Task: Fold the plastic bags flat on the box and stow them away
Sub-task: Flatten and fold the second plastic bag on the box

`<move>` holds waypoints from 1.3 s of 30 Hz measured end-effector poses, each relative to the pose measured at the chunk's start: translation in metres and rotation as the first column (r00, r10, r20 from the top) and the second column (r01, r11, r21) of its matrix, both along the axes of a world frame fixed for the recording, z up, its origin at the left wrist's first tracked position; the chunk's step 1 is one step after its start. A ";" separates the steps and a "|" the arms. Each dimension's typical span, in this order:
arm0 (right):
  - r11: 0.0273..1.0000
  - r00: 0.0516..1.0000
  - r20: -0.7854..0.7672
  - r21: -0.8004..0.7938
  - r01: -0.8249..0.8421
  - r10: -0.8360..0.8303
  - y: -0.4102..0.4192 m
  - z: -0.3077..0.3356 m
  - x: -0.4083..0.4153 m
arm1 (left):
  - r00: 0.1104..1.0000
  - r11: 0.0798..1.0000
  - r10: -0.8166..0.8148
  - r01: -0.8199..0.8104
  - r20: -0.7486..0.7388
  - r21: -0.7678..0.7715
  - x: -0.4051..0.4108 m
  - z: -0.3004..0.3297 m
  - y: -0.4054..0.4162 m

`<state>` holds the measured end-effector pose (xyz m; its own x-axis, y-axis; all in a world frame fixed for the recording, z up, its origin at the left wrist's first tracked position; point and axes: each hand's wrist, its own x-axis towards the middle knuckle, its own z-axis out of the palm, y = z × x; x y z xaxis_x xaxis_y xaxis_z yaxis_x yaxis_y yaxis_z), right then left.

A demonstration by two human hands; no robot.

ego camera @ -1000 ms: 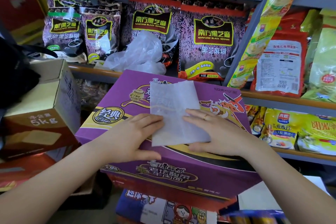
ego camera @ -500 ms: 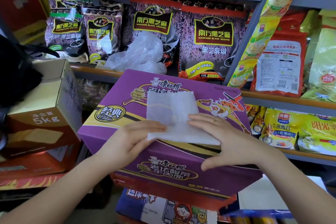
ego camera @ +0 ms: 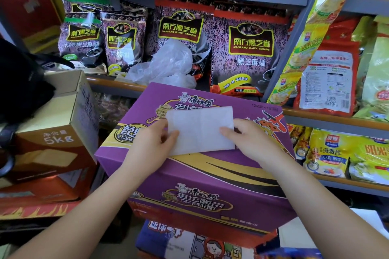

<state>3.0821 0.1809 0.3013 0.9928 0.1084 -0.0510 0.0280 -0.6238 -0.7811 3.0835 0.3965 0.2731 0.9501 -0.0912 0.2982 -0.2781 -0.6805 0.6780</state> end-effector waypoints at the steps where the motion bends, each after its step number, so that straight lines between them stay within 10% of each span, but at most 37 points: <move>1: 0.999 0.999 0.007 0.013 0.045 -0.046 0.003 0.000 0.003 | 0.999 0.999 0.028 -0.029 0.020 0.038 0.003 0.001 -0.003; 9: 0.832 0.969 0.144 -0.498 0.245 -0.200 0.026 -0.007 0.033 | 0.970 0.909 0.237 -0.239 0.048 0.342 0.015 0.004 -0.015; 14: 0.749 0.967 0.126 -0.612 0.253 -0.223 0.034 -0.005 0.037 | 0.910 0.803 -0.214 -0.044 0.356 0.595 0.031 -0.011 -0.011; 20: 0.636 0.952 0.219 -0.708 0.306 -0.214 0.037 -0.013 0.035 | 0.961 0.756 -0.255 0.269 -0.110 0.597 0.034 -0.007 -0.001; 24: 0.564 0.823 0.532 -0.749 0.348 0.199 0.047 -0.019 0.029 | 0.950 0.675 -0.230 0.311 -0.209 0.669 0.036 -0.006 -0.002; 28: 0.610 0.906 0.151 -0.781 -0.136 0.396 0.048 -0.022 0.026 | 0.944 0.641 -0.227 0.330 -0.240 0.693 0.036 -0.005 -0.001; 39: 0.699 0.968 -0.018 -0.688 -0.195 0.252 0.016 -0.027 0.035 | 0.941 0.535 -0.235 0.335 -0.245 0.776 0.045 0.017 -0.028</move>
<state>3.1173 0.1969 0.2743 0.9477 0.2920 -0.1290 0.2745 -0.9517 -0.1374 3.1284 0.3685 0.2896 0.8481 -0.5137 -0.1297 -0.5243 -0.8490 -0.0656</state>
